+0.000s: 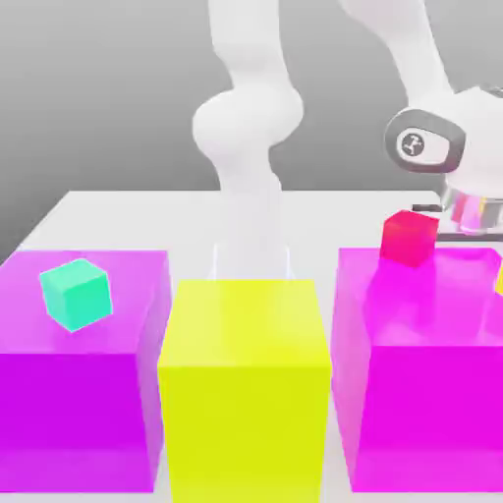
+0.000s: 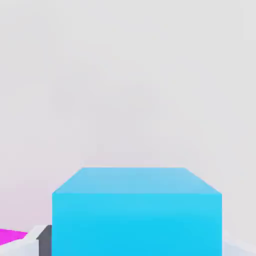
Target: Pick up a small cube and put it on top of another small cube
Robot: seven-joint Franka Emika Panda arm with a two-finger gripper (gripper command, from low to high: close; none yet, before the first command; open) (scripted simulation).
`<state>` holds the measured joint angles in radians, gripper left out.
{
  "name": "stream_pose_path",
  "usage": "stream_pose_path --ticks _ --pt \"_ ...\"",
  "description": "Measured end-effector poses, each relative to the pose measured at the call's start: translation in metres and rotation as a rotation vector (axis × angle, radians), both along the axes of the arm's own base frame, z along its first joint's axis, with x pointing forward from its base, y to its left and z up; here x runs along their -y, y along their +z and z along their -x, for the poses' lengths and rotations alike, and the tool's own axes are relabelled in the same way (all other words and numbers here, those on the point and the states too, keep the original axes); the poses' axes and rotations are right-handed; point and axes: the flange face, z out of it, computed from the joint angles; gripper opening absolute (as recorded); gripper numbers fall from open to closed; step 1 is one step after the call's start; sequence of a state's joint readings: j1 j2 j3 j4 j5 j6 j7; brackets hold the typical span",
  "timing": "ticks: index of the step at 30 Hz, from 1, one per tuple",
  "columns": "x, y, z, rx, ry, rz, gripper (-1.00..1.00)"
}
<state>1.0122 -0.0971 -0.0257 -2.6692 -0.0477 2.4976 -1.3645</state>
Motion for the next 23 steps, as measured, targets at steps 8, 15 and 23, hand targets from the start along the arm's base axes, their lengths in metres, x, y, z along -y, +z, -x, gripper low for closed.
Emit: stream_pose_path --ticks 8,15,23 --pt "-0.051 0.1 -0.033 0.002 -0.214 0.023 -1.0" --pt "0.0 0.205 -0.147 0.026 -0.397 -0.053 -1.0" --pt "0.018 0.155 -0.168 0.035 -0.417 -0.067 1.0"
